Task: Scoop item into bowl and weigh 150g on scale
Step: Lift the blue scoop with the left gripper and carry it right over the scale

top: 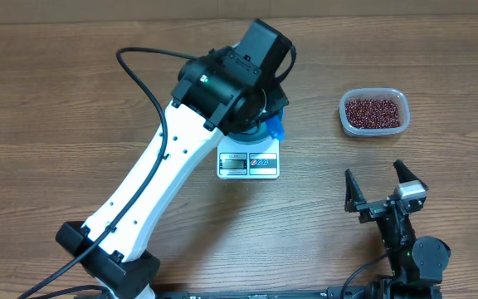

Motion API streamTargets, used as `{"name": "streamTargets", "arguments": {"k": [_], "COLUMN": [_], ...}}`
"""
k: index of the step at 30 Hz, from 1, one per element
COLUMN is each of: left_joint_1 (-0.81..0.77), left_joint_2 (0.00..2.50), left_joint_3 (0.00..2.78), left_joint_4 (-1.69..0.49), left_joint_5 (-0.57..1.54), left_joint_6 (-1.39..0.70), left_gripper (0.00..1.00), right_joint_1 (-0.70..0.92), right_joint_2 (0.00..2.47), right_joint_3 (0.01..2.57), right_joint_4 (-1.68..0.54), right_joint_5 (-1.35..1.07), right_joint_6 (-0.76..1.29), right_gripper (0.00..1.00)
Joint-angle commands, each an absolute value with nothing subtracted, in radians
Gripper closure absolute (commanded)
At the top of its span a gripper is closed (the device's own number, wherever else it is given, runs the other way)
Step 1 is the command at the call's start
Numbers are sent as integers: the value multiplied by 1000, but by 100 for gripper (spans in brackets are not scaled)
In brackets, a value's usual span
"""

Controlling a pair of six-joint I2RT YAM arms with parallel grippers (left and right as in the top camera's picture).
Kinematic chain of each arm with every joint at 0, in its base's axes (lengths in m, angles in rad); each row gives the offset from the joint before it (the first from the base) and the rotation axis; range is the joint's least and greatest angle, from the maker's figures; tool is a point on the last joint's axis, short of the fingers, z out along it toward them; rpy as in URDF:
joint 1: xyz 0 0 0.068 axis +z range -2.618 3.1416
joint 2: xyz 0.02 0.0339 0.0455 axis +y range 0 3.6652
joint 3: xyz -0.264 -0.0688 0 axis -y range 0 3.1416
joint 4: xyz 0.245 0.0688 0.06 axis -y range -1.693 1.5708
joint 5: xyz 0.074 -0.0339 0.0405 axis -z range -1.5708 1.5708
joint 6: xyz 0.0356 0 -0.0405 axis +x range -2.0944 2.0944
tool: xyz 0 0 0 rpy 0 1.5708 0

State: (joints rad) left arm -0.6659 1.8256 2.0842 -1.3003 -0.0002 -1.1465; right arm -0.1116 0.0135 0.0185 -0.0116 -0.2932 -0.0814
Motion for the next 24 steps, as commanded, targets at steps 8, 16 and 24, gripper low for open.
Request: {"name": "streamTargets", "arguments": {"k": [8, 16, 24], "left_joint_1": [-694, -696, -696], "left_joint_2": [1829, 1829, 1829], "left_joint_3": [2111, 2111, 2111], "left_joint_4": [-1297, -1297, -1298], "left_joint_5": [-3, -2, -1], "left_joint_6": [-1538, -1644, -1700], "left_gripper": [96, 96, 96], "right_joint_1": [-117, -119, -119], "right_joint_2": [3, 18, 255], "right_joint_3": [30, 172, 497], "right_joint_4": [101, -6, -286], "right_joint_5": [-425, -466, -568], "right_joint_6": [376, 501, 502], "right_gripper": [0, 0, 0]}}
